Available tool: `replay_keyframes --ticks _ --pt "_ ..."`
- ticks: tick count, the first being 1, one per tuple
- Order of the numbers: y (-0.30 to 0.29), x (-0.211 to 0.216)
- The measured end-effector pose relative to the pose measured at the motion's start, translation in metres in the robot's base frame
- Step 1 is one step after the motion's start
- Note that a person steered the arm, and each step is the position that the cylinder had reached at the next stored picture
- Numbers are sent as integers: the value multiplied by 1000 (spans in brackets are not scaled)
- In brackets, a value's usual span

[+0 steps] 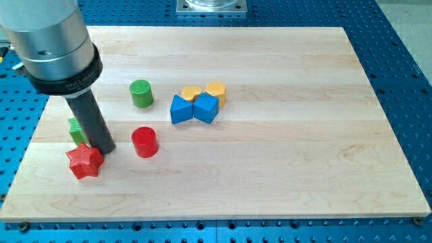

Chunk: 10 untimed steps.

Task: Slide the green blocks towards the top

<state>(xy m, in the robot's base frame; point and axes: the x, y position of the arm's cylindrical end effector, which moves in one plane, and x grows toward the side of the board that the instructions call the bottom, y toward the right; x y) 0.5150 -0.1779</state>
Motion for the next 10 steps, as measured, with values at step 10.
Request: replay_keyframes --ticks 10 --pt "85 -86"
